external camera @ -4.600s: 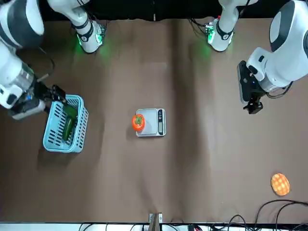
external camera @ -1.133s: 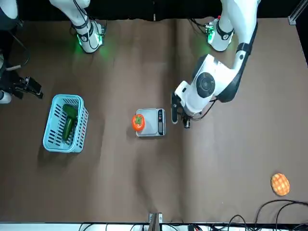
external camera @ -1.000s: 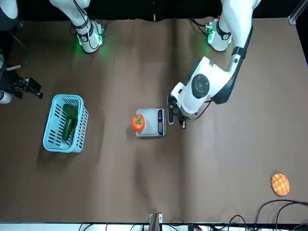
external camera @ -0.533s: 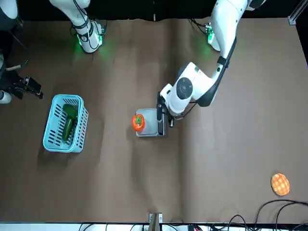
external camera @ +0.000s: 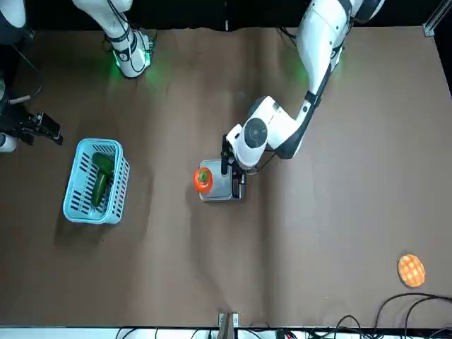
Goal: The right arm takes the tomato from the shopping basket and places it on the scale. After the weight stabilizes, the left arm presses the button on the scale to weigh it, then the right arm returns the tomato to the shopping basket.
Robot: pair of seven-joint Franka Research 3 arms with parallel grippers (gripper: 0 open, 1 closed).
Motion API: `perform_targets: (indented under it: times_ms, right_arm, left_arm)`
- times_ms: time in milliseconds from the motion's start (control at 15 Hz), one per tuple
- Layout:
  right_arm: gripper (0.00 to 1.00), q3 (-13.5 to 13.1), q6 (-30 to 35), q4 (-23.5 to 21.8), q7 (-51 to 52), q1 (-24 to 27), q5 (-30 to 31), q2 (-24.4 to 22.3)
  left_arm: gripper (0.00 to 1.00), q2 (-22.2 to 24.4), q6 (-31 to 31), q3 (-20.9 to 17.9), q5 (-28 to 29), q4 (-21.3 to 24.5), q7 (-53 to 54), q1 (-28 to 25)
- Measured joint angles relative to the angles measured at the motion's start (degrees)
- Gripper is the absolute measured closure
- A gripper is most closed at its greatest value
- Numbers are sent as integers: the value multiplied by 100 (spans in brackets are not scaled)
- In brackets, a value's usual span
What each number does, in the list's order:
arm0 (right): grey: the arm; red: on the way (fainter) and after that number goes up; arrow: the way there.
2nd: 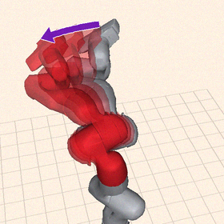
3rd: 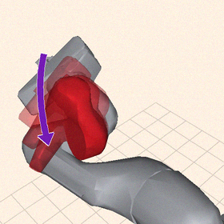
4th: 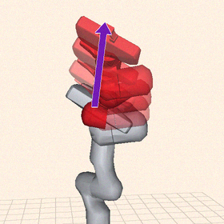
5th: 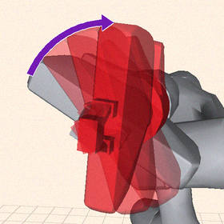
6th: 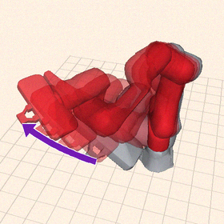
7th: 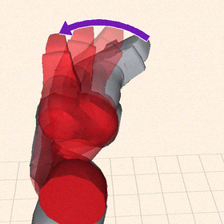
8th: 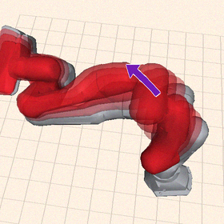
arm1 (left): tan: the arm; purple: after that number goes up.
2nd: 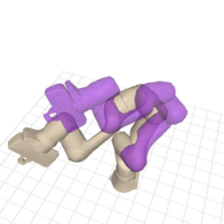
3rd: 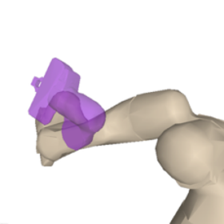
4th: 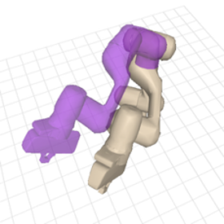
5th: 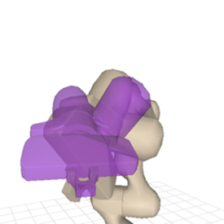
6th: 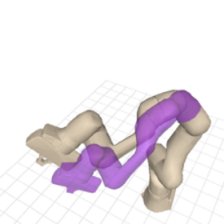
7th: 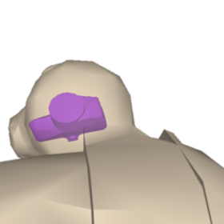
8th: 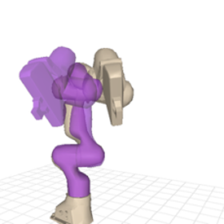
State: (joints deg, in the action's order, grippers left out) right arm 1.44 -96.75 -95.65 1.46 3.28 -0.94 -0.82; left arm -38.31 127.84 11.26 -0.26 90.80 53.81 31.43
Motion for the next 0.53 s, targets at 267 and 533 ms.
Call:
perform_targets:
  times_ms: [267,533]
  right_arm:
    - [1,-1,0,0,-2,2,0,0]
    - [1,-1,1,1,-4,2,0,0]
  left_arm:
    - [99,-144,53,-303,0,-85,-5,367]
    - [99,-298,224,-320,0,-128,-67,495]
